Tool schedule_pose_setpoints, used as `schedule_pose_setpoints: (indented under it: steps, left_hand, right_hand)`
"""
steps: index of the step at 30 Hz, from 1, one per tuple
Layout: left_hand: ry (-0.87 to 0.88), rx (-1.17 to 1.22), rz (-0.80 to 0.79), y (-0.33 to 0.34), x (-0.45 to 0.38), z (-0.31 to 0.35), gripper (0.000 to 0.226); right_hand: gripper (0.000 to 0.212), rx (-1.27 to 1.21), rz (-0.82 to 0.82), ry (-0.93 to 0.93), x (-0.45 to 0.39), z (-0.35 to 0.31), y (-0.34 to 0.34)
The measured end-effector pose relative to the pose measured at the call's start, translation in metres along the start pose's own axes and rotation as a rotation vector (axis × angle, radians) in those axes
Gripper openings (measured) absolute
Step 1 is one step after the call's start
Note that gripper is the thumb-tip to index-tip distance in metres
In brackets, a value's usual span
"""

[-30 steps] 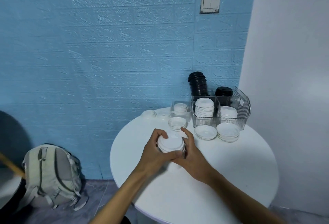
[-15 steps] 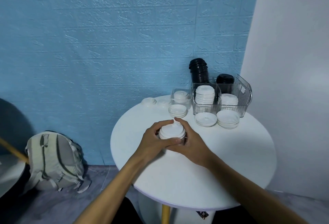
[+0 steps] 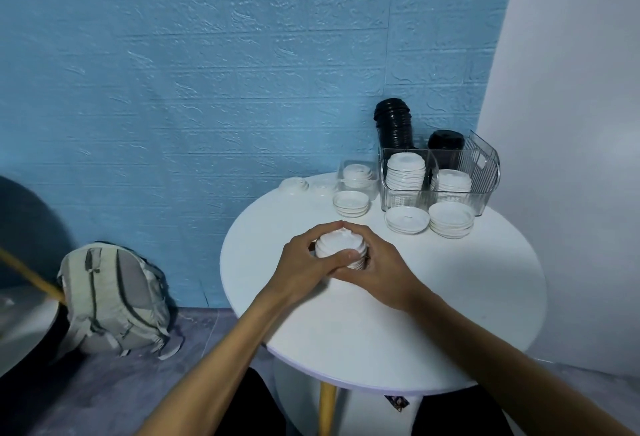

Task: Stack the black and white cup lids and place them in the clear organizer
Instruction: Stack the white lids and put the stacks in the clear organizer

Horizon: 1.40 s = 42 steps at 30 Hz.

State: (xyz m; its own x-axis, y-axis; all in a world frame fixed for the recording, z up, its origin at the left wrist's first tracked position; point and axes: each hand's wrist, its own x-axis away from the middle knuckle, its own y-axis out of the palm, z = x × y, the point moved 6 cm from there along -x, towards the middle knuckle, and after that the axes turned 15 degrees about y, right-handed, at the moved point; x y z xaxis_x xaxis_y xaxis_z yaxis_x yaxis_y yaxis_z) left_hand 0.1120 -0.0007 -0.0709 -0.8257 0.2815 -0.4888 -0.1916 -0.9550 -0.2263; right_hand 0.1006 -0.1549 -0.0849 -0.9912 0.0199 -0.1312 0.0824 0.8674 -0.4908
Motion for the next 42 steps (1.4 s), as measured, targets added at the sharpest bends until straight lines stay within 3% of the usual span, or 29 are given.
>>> schedule_pose_setpoints:
  steps: [6,10,14,19,24,32,38,42]
  left_hand:
    - [-0.024,0.014,0.002,0.0,0.001,-0.004,0.056]
    - [-0.07,0.127,-0.064,-0.007,-0.005,-0.009,0.045]
    - [-0.123,0.098,0.074,-0.031,-0.035,-0.033,0.036]
    - [-0.119,-0.188,0.301,-0.06,-0.084,-0.075,0.074]
    - [-0.155,-0.353,0.396,-0.072,-0.126,-0.109,0.098]
    - [-0.266,-0.614,0.3,-0.078,-0.182,-0.152,0.1]
    - [-0.268,-0.852,-0.04,-0.075,-0.216,-0.177,0.066]
    - [-0.267,-0.986,-0.193,-0.071,-0.221,-0.188,0.066]
  right_hand:
    - [0.08,-0.04,-0.004,0.03,0.0,0.001,0.001]
    - [0.084,-0.053,-0.002,0.055,0.002,-0.001,0.002]
    - [0.091,-0.038,0.003,0.072,0.001,0.0,0.001]
    - [0.095,-0.05,-0.001,0.089,0.0,0.004,0.003]
    - [0.1,-0.057,0.011,0.083,-0.001,0.005,0.004]
    - [0.099,-0.083,0.012,0.069,0.001,0.002,0.006]
    - [0.093,-0.103,0.001,0.082,-0.002,0.008,0.012]
    - [0.091,-0.097,-0.002,0.074,-0.002,0.008,0.012]
